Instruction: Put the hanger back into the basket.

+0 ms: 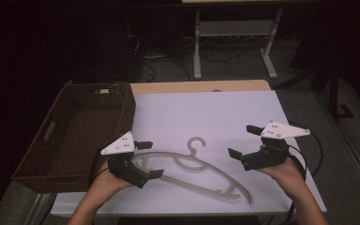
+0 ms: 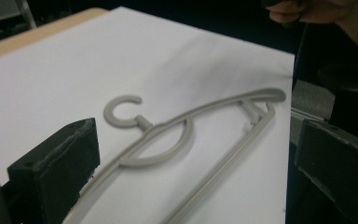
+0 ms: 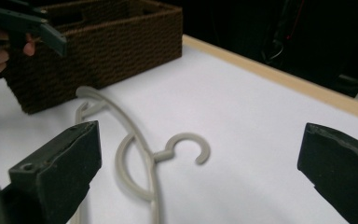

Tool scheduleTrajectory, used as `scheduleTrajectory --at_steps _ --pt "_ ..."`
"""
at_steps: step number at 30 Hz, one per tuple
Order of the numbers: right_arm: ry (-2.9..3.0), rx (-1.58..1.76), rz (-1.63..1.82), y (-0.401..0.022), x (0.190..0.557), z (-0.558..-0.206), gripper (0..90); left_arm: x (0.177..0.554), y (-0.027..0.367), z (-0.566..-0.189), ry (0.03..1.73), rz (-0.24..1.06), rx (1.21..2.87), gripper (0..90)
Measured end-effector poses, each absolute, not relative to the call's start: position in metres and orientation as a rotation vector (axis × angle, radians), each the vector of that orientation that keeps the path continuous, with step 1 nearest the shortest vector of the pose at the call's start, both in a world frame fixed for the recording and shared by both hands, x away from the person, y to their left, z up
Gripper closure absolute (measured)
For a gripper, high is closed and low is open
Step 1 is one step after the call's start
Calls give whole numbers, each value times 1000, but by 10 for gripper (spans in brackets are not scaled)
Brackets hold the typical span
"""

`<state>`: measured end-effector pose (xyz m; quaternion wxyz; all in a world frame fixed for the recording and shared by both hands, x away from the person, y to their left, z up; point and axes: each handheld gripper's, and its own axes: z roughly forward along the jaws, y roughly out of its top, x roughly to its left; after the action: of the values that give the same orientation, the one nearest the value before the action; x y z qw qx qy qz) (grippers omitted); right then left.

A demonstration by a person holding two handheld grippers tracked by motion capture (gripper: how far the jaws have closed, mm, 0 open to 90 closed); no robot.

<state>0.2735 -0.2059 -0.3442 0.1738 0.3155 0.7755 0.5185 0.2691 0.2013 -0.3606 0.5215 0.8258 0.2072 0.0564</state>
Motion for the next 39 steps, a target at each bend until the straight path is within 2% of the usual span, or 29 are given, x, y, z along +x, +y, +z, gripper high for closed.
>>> scheduleTrajectory --at_steps 7,11,13,17,18,19,20,24,25,26,28,32,33,37,39 --pt "2272 899 1410 -199 268 -360 11 263 204 -376 519 130 1975 0" --pt "2315 892 1382 -198 266 -369 59 261 207 -385 528 121 1971 0" --pt "2356 894 1371 -196 264 -376 126 260 207 -389 531 120 1968 0" --pt "2414 881 1332 -192 262 -386 192 258 207 -393 540 118 1958 0" --pt "2455 867 1303 -188 261 -392 282 258 206 -395 536 113 1964 0" --pt "2455 867 1303 -188 261 -392 282 258 206 -395 536 113 1964 0" --pt "2494 850 1278 -185 260 -396 355 258 205 -395 533 112 1968 0" --pt "2542 859 1250 -179 259 -402 477 257 203 -399 533 97 1968 0" --pt "2578 894 1219 -176 259 -406 559 257 202 -400 528 91 1975 0" --pt "2578 894 1219 -176 259 -406 559 257 202 -400 528 91 1975 0" --pt "2601 903 1205 -174 260 -408 622 256 201 -402 522 83 1982 0" --pt "2642 910 1164 -170 260 -413 789 257 201 -405 526 72 1987 0" --pt "2642 910 1164 -170 260 -413 789 257 201 -405 526 72 1987 0" --pt "2687 919 1103 -167 263 -421 889 258 200 -406 524 71 1993 0" --pt "2697 923 1093 -166 263 -422 890 258 200 -406 525 66 1994 0"
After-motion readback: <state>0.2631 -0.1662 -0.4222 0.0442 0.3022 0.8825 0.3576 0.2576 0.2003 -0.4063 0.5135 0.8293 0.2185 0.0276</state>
